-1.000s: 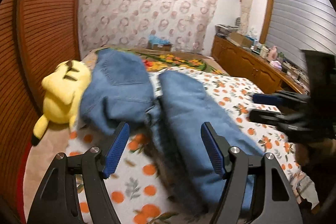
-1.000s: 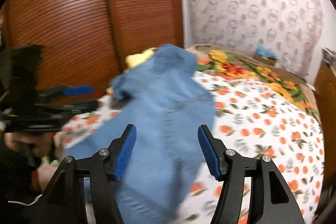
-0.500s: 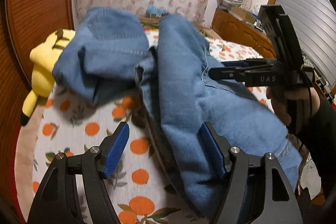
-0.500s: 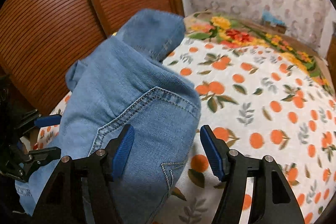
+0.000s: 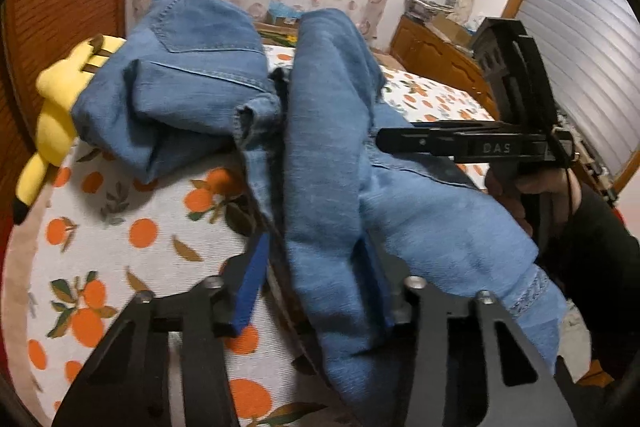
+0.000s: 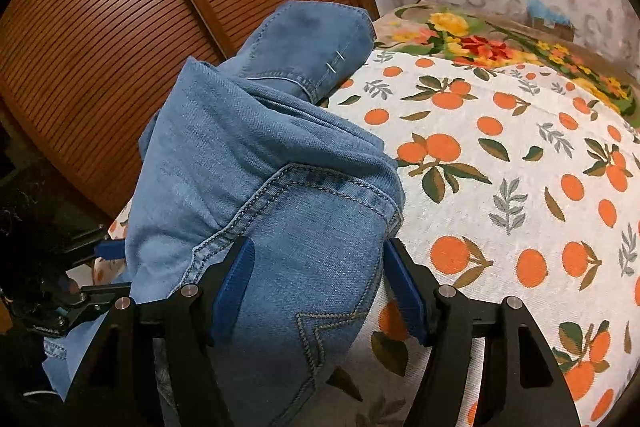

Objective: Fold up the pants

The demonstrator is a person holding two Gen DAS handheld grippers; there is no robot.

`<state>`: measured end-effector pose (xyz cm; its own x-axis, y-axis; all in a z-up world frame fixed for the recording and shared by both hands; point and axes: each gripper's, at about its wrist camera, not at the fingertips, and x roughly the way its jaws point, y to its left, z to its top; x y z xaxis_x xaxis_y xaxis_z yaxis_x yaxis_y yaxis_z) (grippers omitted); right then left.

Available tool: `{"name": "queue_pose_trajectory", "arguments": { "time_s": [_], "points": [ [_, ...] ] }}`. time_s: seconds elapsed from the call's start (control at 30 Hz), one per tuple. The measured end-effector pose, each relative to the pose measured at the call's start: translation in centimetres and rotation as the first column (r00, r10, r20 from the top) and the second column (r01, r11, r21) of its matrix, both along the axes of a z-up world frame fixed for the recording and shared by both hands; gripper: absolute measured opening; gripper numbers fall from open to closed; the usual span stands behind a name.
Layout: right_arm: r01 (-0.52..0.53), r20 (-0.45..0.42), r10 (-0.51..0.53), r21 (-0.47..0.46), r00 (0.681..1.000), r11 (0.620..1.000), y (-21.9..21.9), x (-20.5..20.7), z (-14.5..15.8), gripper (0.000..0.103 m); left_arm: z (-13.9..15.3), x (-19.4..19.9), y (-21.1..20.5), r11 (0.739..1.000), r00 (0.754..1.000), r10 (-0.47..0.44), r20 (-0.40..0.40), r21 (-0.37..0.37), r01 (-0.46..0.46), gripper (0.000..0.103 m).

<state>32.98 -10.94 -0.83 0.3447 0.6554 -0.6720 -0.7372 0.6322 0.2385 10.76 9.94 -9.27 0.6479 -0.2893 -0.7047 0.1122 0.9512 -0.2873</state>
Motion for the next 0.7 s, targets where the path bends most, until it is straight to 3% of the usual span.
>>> {"name": "queue_pose_trajectory", "arguments": {
  "time_s": [0.03,0.2,0.5,0.7],
  "points": [
    [-0.004,-0.002,0.004,0.006,1.000,1.000,0.1,0.0,-0.1,0.062,-0.1,0.1,0.0,1.000,1.000,-0.007,0.001,-0.007,0.007,0.038],
    [-0.022,0.044,0.021,0.024,0.999,0.999,0.0,-0.9,0.8,0.020,0.2,-0.1,0.1,0.998,0.999,-0.037,0.020,-0.054,0.038,0.018],
    [-0.099,0.249,0.068,0.113,0.966,0.989,0.5,-6.1,8.7,0.016,4.6,-2.0,1.4,0.993,0.989,-0.020,0.145,-0.110,0.036,0.014],
    [-0.173,0.391,0.121,0.099,0.912,0.980,3.5,-8.7,15.4,0.016,9.2,-2.3,3.9,0.993,0.963,0.031,0.267,-0.122,0.001,0.013]
  ]
}}
